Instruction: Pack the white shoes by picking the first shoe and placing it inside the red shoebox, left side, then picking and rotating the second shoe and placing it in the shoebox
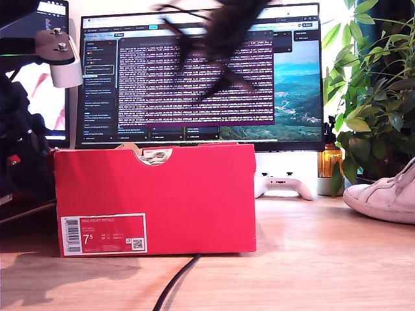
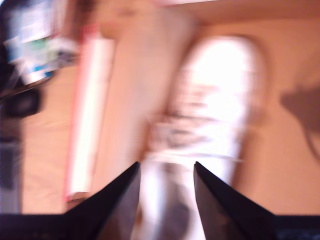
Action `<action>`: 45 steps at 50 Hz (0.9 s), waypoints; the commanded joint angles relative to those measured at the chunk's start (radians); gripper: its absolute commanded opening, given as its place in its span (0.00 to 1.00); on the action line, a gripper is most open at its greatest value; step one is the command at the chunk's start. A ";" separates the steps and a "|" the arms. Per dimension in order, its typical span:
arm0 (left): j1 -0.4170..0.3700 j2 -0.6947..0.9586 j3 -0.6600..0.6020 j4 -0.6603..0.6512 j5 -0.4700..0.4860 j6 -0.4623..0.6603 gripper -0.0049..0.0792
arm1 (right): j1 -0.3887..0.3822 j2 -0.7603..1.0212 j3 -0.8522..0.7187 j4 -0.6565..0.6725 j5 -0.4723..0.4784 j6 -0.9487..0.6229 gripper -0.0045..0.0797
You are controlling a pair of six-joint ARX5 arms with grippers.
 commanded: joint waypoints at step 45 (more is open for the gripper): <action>-0.001 0.005 -0.003 0.017 0.002 0.001 0.03 | -0.136 -0.119 -0.043 -0.420 0.507 0.328 0.52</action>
